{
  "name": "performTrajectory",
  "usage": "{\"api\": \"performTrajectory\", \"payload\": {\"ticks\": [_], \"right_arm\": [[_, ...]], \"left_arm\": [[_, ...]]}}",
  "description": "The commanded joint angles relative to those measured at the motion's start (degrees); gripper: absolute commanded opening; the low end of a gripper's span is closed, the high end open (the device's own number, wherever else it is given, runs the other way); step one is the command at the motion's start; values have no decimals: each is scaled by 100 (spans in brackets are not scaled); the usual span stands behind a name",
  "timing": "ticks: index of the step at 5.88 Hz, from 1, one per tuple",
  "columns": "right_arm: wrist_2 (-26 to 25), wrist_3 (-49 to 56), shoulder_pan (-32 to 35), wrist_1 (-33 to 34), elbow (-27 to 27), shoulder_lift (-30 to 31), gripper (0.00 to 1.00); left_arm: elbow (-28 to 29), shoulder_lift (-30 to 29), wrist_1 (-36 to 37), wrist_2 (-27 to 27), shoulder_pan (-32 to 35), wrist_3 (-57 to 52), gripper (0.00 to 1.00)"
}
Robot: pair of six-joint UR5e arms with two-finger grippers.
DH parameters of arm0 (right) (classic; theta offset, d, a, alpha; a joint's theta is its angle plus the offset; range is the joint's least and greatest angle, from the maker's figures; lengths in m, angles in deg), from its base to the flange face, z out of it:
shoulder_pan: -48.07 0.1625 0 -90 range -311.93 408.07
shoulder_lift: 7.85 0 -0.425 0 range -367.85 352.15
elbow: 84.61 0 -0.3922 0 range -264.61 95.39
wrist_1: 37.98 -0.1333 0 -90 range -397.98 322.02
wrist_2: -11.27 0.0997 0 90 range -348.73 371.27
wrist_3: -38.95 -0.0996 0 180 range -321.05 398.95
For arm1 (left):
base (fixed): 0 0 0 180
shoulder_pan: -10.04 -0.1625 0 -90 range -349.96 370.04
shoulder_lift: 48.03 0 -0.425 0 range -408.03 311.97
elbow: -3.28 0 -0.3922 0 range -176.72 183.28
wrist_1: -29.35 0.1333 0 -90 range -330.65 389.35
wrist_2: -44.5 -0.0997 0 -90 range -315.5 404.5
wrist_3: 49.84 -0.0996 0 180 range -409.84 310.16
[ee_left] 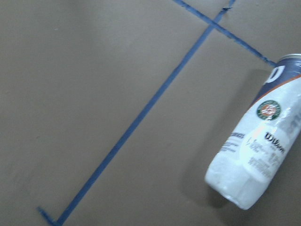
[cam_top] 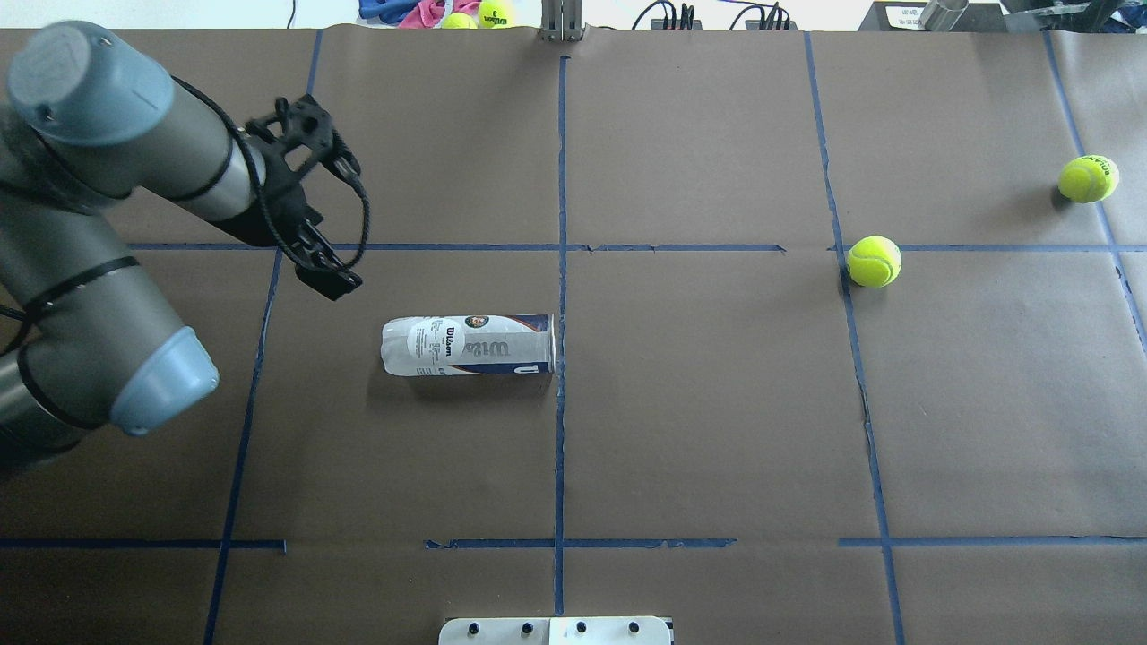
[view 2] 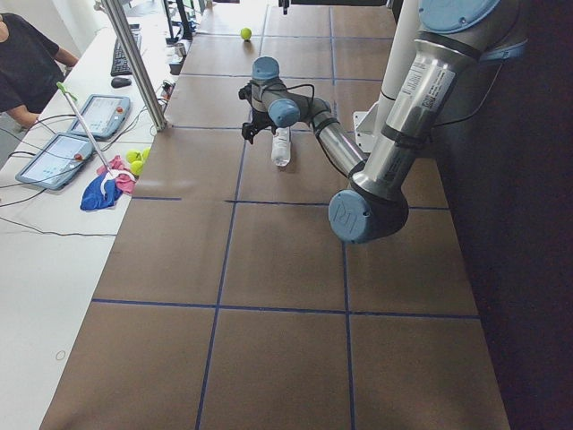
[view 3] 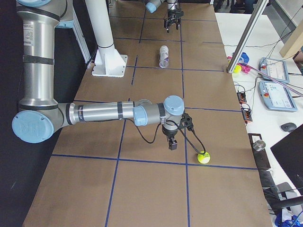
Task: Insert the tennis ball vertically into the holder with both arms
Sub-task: 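Reach the left gripper down over the clear tennis-ball can lying on its side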
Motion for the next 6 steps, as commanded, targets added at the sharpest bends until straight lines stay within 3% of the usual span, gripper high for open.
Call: {"api": "performTrajectory", "payload": {"ticks": [1,4,6], "right_arm": [[-8,-1,0,-1,-26,-6,100],[-8,-9,0,-1,-70,3,100],[-17,-18,0,-1,-61,2,100]], "left_arm": [[95,-727,427,-1031,-913,-358,100],[1226,-1984,868,-1343,-1110,-1155,100],[1659,-2330,1309,-1805,-1399,-1679,100]]}}
